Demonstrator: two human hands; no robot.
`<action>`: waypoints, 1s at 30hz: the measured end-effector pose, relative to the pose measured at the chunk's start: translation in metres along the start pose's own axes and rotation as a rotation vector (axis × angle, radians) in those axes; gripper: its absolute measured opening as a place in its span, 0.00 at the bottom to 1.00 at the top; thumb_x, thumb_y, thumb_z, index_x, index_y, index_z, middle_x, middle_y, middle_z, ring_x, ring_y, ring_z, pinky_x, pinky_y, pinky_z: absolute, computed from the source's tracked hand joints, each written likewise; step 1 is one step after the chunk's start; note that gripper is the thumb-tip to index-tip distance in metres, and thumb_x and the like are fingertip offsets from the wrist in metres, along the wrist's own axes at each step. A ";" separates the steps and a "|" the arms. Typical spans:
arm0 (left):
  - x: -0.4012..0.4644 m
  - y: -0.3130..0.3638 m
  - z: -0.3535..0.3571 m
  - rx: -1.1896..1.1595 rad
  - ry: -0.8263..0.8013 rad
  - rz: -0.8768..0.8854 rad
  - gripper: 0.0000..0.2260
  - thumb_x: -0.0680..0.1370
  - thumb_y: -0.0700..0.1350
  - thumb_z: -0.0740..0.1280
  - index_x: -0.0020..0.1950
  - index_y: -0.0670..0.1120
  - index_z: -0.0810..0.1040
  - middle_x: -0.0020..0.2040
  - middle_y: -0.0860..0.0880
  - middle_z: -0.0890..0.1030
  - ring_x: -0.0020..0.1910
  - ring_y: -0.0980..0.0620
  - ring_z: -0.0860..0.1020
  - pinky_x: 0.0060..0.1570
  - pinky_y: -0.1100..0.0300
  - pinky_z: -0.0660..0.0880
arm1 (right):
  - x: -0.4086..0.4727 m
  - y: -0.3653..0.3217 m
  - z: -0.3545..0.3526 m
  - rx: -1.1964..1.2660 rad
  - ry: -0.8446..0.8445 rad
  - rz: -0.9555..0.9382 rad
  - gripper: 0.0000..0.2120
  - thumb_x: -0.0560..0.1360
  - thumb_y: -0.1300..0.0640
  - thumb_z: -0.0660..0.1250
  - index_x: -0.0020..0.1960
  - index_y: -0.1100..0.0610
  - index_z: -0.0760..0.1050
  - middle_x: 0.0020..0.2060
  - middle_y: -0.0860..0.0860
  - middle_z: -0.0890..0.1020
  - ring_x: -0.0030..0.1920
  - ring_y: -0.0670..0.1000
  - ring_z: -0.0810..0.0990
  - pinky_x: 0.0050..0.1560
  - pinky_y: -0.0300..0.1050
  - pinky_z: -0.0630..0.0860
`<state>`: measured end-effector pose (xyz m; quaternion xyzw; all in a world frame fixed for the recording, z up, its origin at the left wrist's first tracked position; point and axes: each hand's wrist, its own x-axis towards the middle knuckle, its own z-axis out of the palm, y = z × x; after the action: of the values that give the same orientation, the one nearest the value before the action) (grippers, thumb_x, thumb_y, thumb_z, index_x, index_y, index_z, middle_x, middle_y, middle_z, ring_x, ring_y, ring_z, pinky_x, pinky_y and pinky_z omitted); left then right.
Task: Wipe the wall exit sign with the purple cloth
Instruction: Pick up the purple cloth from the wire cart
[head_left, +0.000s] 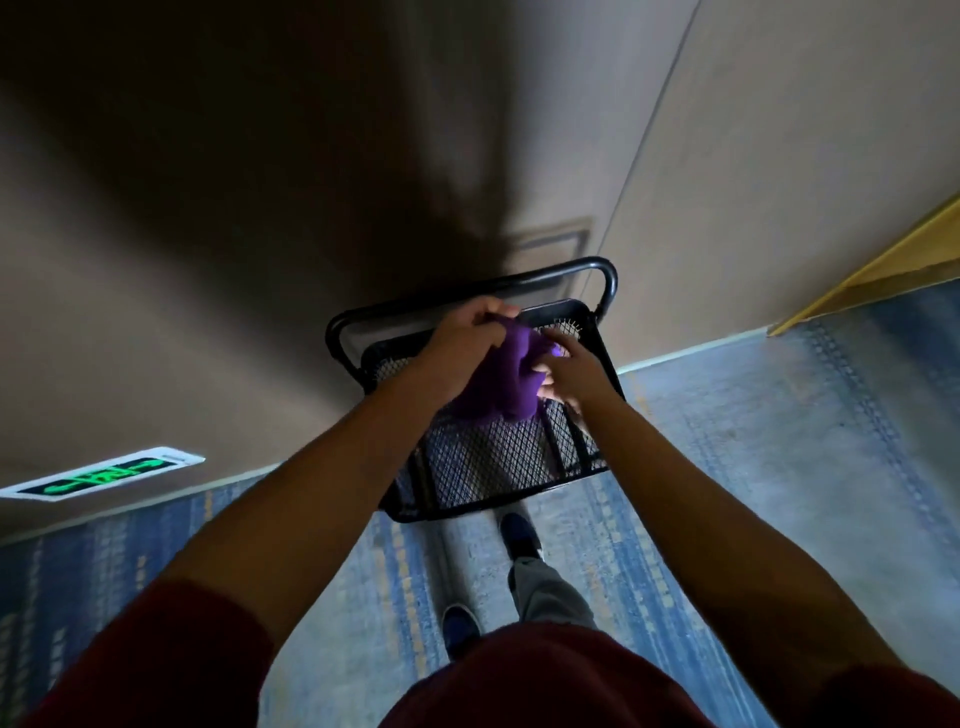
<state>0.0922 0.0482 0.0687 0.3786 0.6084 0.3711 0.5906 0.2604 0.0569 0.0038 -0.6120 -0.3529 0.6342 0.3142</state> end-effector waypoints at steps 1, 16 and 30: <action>-0.009 0.014 -0.001 0.012 -0.006 0.051 0.18 0.68 0.35 0.63 0.44 0.55 0.84 0.46 0.56 0.83 0.49 0.50 0.78 0.49 0.59 0.74 | -0.011 -0.011 -0.001 0.046 0.008 -0.031 0.24 0.69 0.67 0.69 0.60 0.48 0.79 0.55 0.59 0.83 0.45 0.55 0.81 0.43 0.48 0.81; -0.139 0.143 -0.012 -0.127 -0.228 0.498 0.22 0.60 0.31 0.59 0.40 0.51 0.86 0.45 0.56 0.85 0.47 0.54 0.78 0.42 0.63 0.73 | -0.147 -0.127 -0.008 0.497 0.020 -0.428 0.24 0.77 0.64 0.68 0.71 0.54 0.68 0.49 0.51 0.85 0.50 0.52 0.82 0.51 0.45 0.80; -0.156 0.131 -0.016 0.578 0.142 0.820 0.26 0.73 0.60 0.76 0.68 0.51 0.78 0.69 0.52 0.72 0.69 0.56 0.71 0.71 0.67 0.63 | -0.207 -0.211 -0.023 -0.119 0.121 -0.872 0.13 0.78 0.63 0.71 0.62 0.57 0.83 0.51 0.50 0.85 0.49 0.43 0.82 0.62 0.41 0.78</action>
<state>0.0811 -0.0347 0.2554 0.7082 0.5261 0.4137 0.2248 0.2874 0.0032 0.2947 -0.4591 -0.5949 0.3841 0.5365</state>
